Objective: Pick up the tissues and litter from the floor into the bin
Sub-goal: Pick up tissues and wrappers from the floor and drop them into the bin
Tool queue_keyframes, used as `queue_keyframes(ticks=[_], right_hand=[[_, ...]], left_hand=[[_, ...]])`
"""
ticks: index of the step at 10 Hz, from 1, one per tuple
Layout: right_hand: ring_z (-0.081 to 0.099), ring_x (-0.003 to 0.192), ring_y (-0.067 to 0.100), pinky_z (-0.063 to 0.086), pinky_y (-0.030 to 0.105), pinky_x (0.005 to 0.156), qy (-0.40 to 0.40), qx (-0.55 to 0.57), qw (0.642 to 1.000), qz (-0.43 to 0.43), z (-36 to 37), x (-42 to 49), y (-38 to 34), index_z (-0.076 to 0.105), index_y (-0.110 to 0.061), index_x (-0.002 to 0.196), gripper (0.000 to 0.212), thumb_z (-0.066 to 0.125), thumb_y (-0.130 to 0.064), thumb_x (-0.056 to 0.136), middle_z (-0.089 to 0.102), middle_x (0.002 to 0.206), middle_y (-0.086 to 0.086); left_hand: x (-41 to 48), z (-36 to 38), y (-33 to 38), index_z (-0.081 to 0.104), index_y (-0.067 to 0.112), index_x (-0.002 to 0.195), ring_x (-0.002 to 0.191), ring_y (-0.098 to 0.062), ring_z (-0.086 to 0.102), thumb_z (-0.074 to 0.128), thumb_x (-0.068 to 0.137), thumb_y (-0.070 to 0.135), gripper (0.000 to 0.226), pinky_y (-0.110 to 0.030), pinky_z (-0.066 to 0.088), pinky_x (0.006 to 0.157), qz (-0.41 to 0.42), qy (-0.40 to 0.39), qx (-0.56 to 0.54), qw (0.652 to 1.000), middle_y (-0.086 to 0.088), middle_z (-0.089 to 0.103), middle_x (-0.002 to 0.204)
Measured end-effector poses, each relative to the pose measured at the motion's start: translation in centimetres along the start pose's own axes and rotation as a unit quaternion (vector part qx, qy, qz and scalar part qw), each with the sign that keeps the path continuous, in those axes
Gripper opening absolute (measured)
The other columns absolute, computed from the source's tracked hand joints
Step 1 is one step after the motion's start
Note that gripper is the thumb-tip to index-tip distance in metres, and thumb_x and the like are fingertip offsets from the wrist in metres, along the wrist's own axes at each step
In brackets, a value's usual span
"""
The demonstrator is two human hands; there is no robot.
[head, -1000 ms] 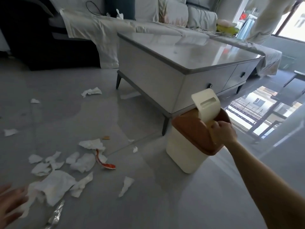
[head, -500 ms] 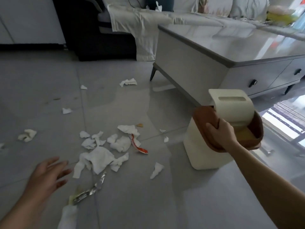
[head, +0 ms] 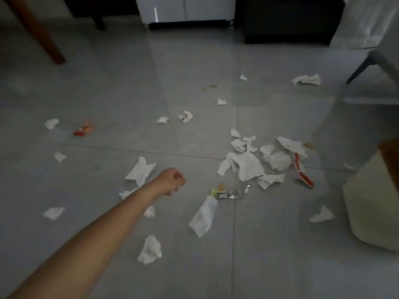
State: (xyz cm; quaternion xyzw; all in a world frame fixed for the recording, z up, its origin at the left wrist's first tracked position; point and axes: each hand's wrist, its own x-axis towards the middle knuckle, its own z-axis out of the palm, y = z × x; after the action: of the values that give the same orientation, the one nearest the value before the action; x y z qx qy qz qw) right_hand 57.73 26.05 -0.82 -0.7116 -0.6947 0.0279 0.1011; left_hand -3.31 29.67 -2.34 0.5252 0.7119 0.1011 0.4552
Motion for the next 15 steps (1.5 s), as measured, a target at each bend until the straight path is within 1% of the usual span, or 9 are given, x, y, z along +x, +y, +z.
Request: queue_keyframes(ticks=[1,2,3,5,6,9,11,13,15], right_hand=[[0.062,0.067,0.027,0.048,0.033,0.058,0.037,-0.047,0.994,-0.09,1.2,4.1,-6.1,0.06,-0.015,0.078,0.043,0.05,-0.057,0.075,0.065,0.081,0.009],[0.062,0.077,0.031,0.05,0.038,0.066,-0.113,-0.073,0.988,-0.08,1.1,5.7,-12.4,0.06,-0.016,0.087,0.043,0.05,-0.055,0.073,0.064,0.094,0.011],[0.054,0.096,0.042,0.044,0.053,0.083,0.016,-0.169,0.97,-0.174,4.5,2.0,-24.3,0.051,-0.017,0.106,0.058,0.04,-0.057,0.066,0.05,0.117,0.018],[0.053,0.114,0.026,0.046,0.039,0.09,-0.27,-0.125,0.918,-0.262,14.0,-2.1,-39.8,0.042,-0.024,0.123,0.045,0.052,-0.042,0.083,0.043,0.129,0.005],[0.052,0.114,0.028,0.047,0.039,0.087,-0.307,-0.072,0.922,-0.225,18.6,-3.1,-43.4,0.039,-0.019,0.124,0.045,0.052,-0.04,0.086,0.04,0.129,0.009],[0.058,0.091,0.031,0.038,0.029,0.071,-0.263,0.169,0.944,-0.109,22.8,-4.8,-43.8,0.061,-0.006,0.094,0.012,0.055,-0.011,0.084,0.06,0.097,0.014],[0.054,0.069,0.001,0.042,0.003,0.062,-0.236,0.385,0.888,-0.093,18.8,-3.9,-47.5,0.059,-0.023,0.099,0.031,0.072,-0.014,0.073,0.058,0.092,-0.006],[0.056,0.082,0.018,0.047,0.023,0.08,-0.108,0.368,0.923,-0.034,14.4,-1.3,-44.1,0.053,-0.015,0.115,0.046,0.072,-0.009,0.073,0.048,0.111,0.005],[0.059,0.085,0.01,0.047,0.014,0.074,-0.098,0.331,0.934,-0.087,6.3,1.2,-38.7,0.069,-0.018,0.091,0.022,0.074,-0.03,0.073,0.061,0.091,-0.003]], left_hand=[[-0.3,-1.0,-5.8,0.053,0.011,0.119,0.094,-0.023,0.061,0.058,0.084,0.027,0.038,-0.026,0.046,0.072,-0.023,0.004,0.135,0.991,-0.01,0.061,0.112],[-1.5,-0.3,-11.4,0.052,0.013,0.124,0.114,-0.024,0.055,0.058,0.083,0.025,0.043,-0.027,0.042,0.089,-0.032,-0.054,0.262,0.963,-0.011,0.057,0.128],[-2.9,0.9,-15.2,0.05,0.018,0.125,0.116,-0.023,0.055,0.061,0.08,0.029,0.048,-0.029,0.043,0.094,-0.047,-0.093,0.269,0.958,-0.01,0.054,0.131],[-4.6,4.5,-19.1,0.047,0.029,0.115,0.105,-0.03,0.059,0.064,0.061,0.064,0.066,-0.034,0.046,0.09,-0.092,-0.026,0.228,0.969,-0.005,0.047,0.115],[-4.2,6.0,-20.2,0.049,0.023,0.107,0.101,-0.032,0.06,0.056,0.078,0.041,0.035,-0.034,0.048,0.086,-0.083,0.048,0.215,0.972,-0.008,0.052,0.113],[-0.6,4.8,-15.3,0.065,0.007,0.071,0.065,-0.024,0.064,0.068,0.064,0.024,0.019,-0.039,0.055,0.071,-0.071,0.105,-0.146,0.981,-0.014,0.065,0.074],[1.3,5.3,-10.4,0.066,-0.001,0.097,0.073,-0.021,0.062,0.062,0.084,0.018,0.023,-0.025,0.048,0.067,-0.045,0.132,-0.237,0.961,-0.012,0.067,0.087],[-1.5,5.5,-4.2,0.064,0.009,0.089,0.076,-0.024,0.064,0.055,0.09,0.017,0.012,-0.034,0.058,0.068,-0.027,0.022,-0.471,0.882,-0.012,0.067,0.085],[-3.9,6.1,5.4,0.06,0.008,0.086,0.08,-0.026,0.061,0.063,0.082,0.002,0.008,-0.042,0.05,0.083,0.082,-0.026,-0.41,0.908,-0.014,0.064,0.085]])
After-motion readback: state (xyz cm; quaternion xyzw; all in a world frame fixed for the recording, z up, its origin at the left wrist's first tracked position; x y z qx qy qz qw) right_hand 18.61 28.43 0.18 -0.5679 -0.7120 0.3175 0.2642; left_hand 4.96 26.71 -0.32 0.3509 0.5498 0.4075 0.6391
